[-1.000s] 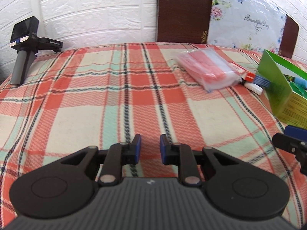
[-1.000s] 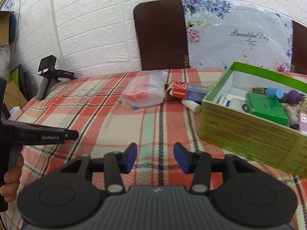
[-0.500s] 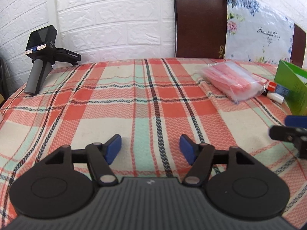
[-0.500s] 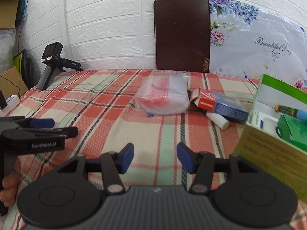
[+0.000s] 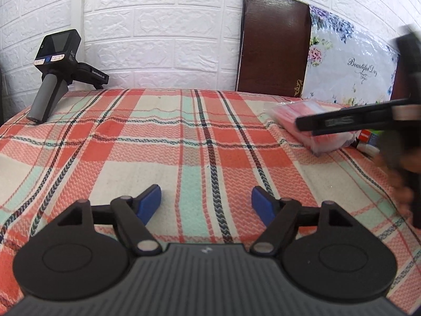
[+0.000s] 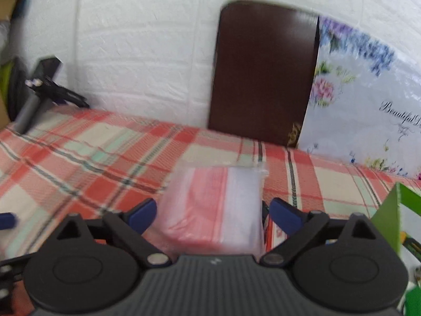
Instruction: Organize objects
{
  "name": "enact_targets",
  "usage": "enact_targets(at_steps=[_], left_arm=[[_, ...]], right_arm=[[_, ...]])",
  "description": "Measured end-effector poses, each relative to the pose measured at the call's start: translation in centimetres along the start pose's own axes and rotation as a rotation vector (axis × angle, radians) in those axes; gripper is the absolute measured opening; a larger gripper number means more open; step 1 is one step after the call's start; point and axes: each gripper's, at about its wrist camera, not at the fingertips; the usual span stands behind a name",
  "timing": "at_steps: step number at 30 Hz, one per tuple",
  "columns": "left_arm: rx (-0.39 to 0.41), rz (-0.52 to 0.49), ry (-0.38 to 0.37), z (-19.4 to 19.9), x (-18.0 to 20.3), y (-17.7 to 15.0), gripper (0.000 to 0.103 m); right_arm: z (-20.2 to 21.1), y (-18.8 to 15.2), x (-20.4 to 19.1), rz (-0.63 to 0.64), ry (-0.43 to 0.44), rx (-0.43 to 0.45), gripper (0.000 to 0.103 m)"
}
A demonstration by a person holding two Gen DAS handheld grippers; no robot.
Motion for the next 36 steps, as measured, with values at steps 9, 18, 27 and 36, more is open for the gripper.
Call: enact_targets(at_steps=[9,18,27,36], left_arm=[[0.012,0.060,-0.033,0.0,-0.9,0.0,0.077],[0.010,0.066,-0.042,0.1,-0.9,0.0,0.078],[-0.050,-0.005,-0.037,0.8,0.3,0.4,0.079],[-0.148,0.053,-0.450,5.5,4.2,0.1,0.080]], right_arm=[[-0.9,-1.4,-1.1,0.046,0.127,-0.054,0.067],[9.4,-8.7,-2.0,0.080,0.237,-0.041,0.067],[17.6,-14.5,-2.7,0.093,0.235,-0.035,0.090],[20.2,-17.0,-0.9,0.024,0.228,-0.040,0.097]])
Point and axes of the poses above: each gripper's, at about its wrist camera, not at the fingertips, and z roughly against the way its jaws point, x to its right, y to its top, and after that the axes turned 1 degree about y, right-handed
